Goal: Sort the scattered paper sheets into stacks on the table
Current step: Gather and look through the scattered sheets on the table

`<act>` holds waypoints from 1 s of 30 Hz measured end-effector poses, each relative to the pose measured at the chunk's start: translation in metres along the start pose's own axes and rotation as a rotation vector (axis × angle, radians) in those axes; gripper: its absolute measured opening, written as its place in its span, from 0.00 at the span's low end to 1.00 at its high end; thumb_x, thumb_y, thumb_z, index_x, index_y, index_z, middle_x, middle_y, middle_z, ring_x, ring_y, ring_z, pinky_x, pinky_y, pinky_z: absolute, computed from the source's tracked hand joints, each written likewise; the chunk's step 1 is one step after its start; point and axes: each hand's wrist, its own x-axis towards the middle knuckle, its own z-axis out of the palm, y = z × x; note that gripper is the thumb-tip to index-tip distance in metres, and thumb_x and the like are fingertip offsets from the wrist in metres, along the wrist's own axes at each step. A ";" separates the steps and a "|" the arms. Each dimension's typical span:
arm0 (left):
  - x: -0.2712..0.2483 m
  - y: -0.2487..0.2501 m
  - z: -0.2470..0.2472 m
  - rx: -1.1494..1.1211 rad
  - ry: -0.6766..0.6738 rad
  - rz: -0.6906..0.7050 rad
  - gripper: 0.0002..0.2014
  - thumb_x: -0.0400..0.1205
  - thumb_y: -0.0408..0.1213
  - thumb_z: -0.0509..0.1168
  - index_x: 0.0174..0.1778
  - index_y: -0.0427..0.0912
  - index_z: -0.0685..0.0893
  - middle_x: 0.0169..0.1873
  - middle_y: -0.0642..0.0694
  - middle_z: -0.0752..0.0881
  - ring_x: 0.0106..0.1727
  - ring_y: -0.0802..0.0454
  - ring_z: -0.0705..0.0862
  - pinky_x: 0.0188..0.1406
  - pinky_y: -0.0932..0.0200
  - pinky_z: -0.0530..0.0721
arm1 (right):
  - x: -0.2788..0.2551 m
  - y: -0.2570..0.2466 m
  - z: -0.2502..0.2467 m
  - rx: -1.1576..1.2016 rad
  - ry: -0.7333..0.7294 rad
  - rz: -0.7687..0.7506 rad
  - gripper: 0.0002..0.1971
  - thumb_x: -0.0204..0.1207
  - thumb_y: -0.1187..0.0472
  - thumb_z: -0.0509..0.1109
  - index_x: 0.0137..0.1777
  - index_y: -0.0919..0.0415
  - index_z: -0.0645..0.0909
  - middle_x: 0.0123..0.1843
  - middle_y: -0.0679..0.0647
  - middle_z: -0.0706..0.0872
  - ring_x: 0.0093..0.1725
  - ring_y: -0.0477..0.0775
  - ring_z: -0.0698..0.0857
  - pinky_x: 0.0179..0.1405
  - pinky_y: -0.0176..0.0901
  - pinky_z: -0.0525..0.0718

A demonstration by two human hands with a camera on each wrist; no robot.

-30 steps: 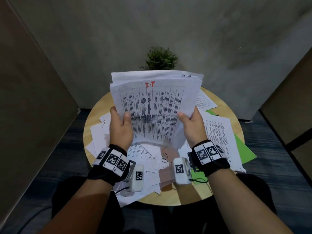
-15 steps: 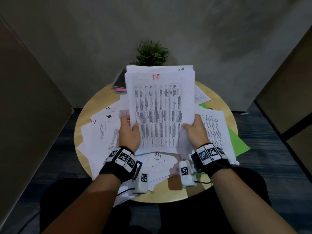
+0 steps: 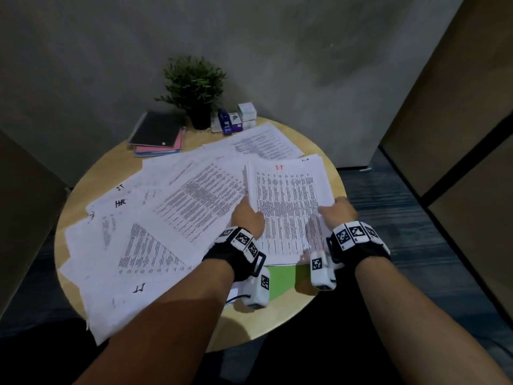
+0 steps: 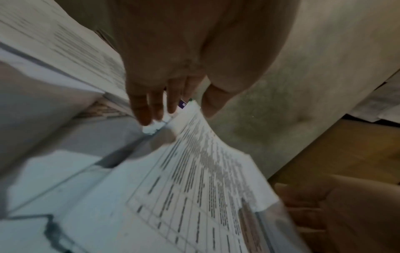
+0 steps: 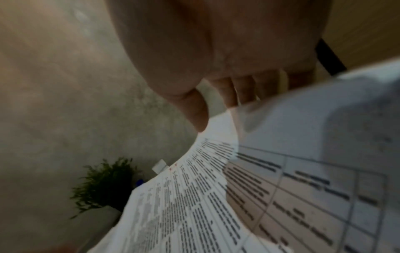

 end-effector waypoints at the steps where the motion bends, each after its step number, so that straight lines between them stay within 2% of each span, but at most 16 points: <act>1: 0.001 0.000 0.004 0.068 -0.059 -0.024 0.30 0.86 0.36 0.59 0.84 0.38 0.56 0.80 0.38 0.67 0.77 0.41 0.70 0.72 0.53 0.70 | 0.002 0.004 0.004 -0.035 -0.050 0.028 0.24 0.76 0.59 0.70 0.69 0.71 0.72 0.65 0.67 0.80 0.64 0.67 0.80 0.54 0.47 0.78; 3: 0.000 -0.001 0.010 0.130 -0.148 -0.051 0.33 0.87 0.39 0.59 0.85 0.39 0.51 0.82 0.39 0.62 0.81 0.42 0.64 0.75 0.52 0.66 | 0.008 0.013 0.014 -0.106 -0.113 0.041 0.28 0.73 0.52 0.72 0.67 0.70 0.74 0.65 0.66 0.81 0.64 0.66 0.81 0.58 0.50 0.79; 6: -0.003 -0.004 0.011 0.102 -0.176 -0.026 0.33 0.86 0.39 0.60 0.85 0.41 0.51 0.82 0.40 0.62 0.80 0.43 0.66 0.73 0.54 0.68 | 0.020 0.022 0.022 -0.146 -0.135 0.038 0.30 0.69 0.47 0.73 0.62 0.70 0.76 0.59 0.68 0.85 0.57 0.65 0.84 0.53 0.51 0.80; 8: -0.005 -0.006 0.003 0.044 -0.163 -0.005 0.33 0.86 0.38 0.61 0.85 0.43 0.54 0.82 0.40 0.63 0.79 0.43 0.67 0.73 0.54 0.69 | 0.013 0.017 0.017 -0.120 -0.130 0.046 0.30 0.71 0.48 0.73 0.65 0.71 0.74 0.59 0.66 0.84 0.58 0.66 0.84 0.50 0.49 0.80; 11: -0.007 -0.012 -0.025 -0.115 -0.104 0.028 0.30 0.84 0.34 0.64 0.82 0.44 0.63 0.79 0.40 0.69 0.77 0.42 0.71 0.75 0.47 0.71 | -0.005 0.004 0.008 -0.123 -0.036 0.004 0.33 0.74 0.49 0.72 0.73 0.67 0.69 0.70 0.65 0.76 0.68 0.68 0.77 0.62 0.54 0.79; 13: -0.008 -0.019 -0.053 -0.148 -0.048 0.047 0.27 0.83 0.33 0.66 0.78 0.44 0.69 0.76 0.42 0.72 0.73 0.42 0.74 0.73 0.46 0.74 | -0.022 -0.011 0.009 -0.077 -0.024 -0.105 0.29 0.77 0.51 0.71 0.73 0.64 0.71 0.72 0.63 0.75 0.69 0.66 0.76 0.63 0.51 0.77; 14: -0.008 -0.024 -0.069 -0.132 -0.023 0.053 0.26 0.83 0.34 0.66 0.77 0.45 0.71 0.76 0.42 0.73 0.72 0.43 0.76 0.72 0.45 0.74 | -0.031 -0.021 0.011 -0.050 -0.056 -0.167 0.26 0.77 0.51 0.70 0.72 0.63 0.73 0.70 0.61 0.77 0.68 0.63 0.77 0.61 0.48 0.76; 16: -0.007 -0.036 -0.100 -0.055 0.020 0.050 0.24 0.83 0.35 0.65 0.77 0.45 0.72 0.75 0.43 0.73 0.68 0.45 0.77 0.69 0.51 0.76 | -0.053 -0.042 0.022 -0.003 -0.170 -0.267 0.19 0.77 0.51 0.71 0.63 0.61 0.79 0.61 0.57 0.83 0.60 0.59 0.81 0.54 0.44 0.77; 17: -0.006 -0.043 -0.115 -0.029 0.038 0.042 0.24 0.84 0.36 0.65 0.77 0.45 0.72 0.76 0.44 0.73 0.68 0.46 0.77 0.66 0.54 0.75 | -0.063 -0.052 0.031 0.016 -0.232 -0.300 0.15 0.77 0.51 0.71 0.58 0.60 0.80 0.56 0.56 0.85 0.55 0.58 0.83 0.51 0.45 0.79; 19: -0.004 -0.059 -0.141 0.008 0.069 0.019 0.23 0.84 0.36 0.65 0.76 0.45 0.73 0.76 0.43 0.73 0.72 0.45 0.75 0.69 0.55 0.71 | -0.082 -0.072 0.051 0.060 -0.346 -0.332 0.13 0.76 0.52 0.73 0.52 0.62 0.82 0.49 0.59 0.88 0.49 0.60 0.86 0.50 0.53 0.84; 22: 0.000 -0.081 -0.165 0.055 0.086 -0.031 0.22 0.84 0.37 0.64 0.75 0.44 0.74 0.75 0.42 0.75 0.74 0.44 0.74 0.66 0.59 0.70 | -0.101 -0.096 0.082 0.122 -0.465 -0.259 0.16 0.76 0.53 0.73 0.53 0.68 0.81 0.44 0.62 0.86 0.41 0.61 0.86 0.48 0.56 0.86; 24: 0.000 -0.094 -0.173 0.076 0.069 -0.075 0.22 0.84 0.36 0.64 0.76 0.44 0.74 0.75 0.42 0.75 0.73 0.46 0.75 0.64 0.61 0.71 | -0.109 -0.107 0.098 0.079 -0.482 -0.185 0.17 0.76 0.50 0.73 0.44 0.67 0.80 0.36 0.62 0.83 0.32 0.58 0.81 0.38 0.50 0.82; 25: 0.000 -0.100 -0.175 0.089 0.051 -0.093 0.23 0.84 0.36 0.64 0.76 0.43 0.73 0.75 0.43 0.74 0.74 0.46 0.74 0.67 0.60 0.71 | -0.108 -0.111 0.106 0.081 -0.470 -0.124 0.19 0.75 0.49 0.74 0.39 0.67 0.79 0.33 0.62 0.83 0.29 0.57 0.80 0.34 0.46 0.79; 27: -0.003 -0.113 -0.176 0.114 -0.015 -0.127 0.26 0.83 0.37 0.64 0.78 0.43 0.70 0.77 0.44 0.72 0.76 0.46 0.73 0.74 0.54 0.71 | -0.106 -0.117 0.119 0.148 -0.449 -0.005 0.21 0.73 0.49 0.76 0.36 0.69 0.80 0.33 0.63 0.84 0.27 0.57 0.79 0.31 0.44 0.78; 30: -0.009 -0.128 -0.174 0.169 -0.082 -0.136 0.26 0.85 0.39 0.63 0.80 0.41 0.67 0.79 0.44 0.69 0.77 0.44 0.71 0.76 0.53 0.68 | -0.107 -0.126 0.128 0.195 -0.415 0.064 0.21 0.74 0.50 0.75 0.32 0.68 0.79 0.29 0.60 0.82 0.25 0.55 0.78 0.26 0.39 0.74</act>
